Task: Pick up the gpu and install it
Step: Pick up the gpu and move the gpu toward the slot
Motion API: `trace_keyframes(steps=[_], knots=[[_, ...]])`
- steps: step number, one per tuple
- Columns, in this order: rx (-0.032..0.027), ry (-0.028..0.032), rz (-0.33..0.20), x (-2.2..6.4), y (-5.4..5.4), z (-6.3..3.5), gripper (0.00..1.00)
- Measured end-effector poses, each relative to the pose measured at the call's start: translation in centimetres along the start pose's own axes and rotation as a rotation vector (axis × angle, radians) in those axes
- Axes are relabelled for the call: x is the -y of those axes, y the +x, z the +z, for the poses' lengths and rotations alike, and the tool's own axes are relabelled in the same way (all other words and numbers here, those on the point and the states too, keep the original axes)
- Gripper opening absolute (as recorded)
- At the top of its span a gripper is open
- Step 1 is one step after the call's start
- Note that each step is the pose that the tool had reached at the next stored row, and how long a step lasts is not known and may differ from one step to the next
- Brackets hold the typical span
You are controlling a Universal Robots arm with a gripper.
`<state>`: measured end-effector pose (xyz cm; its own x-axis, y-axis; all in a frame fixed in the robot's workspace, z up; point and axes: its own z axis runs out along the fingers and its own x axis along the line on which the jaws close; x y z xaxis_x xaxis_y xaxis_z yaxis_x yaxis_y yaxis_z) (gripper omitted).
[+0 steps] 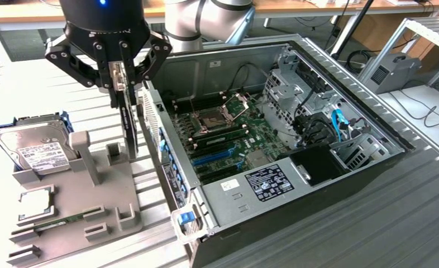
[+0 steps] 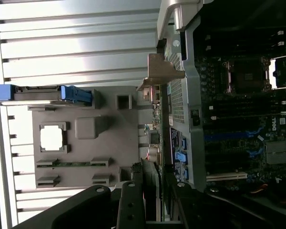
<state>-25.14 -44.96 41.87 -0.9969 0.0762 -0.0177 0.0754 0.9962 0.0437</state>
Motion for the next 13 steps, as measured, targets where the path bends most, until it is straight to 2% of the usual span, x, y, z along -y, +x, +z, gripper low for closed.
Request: trace_keyframes(steps=[13], knots=[[0.0001, -0.0001, 0.000, -0.10, -1.3, 0.03, 0.28]])
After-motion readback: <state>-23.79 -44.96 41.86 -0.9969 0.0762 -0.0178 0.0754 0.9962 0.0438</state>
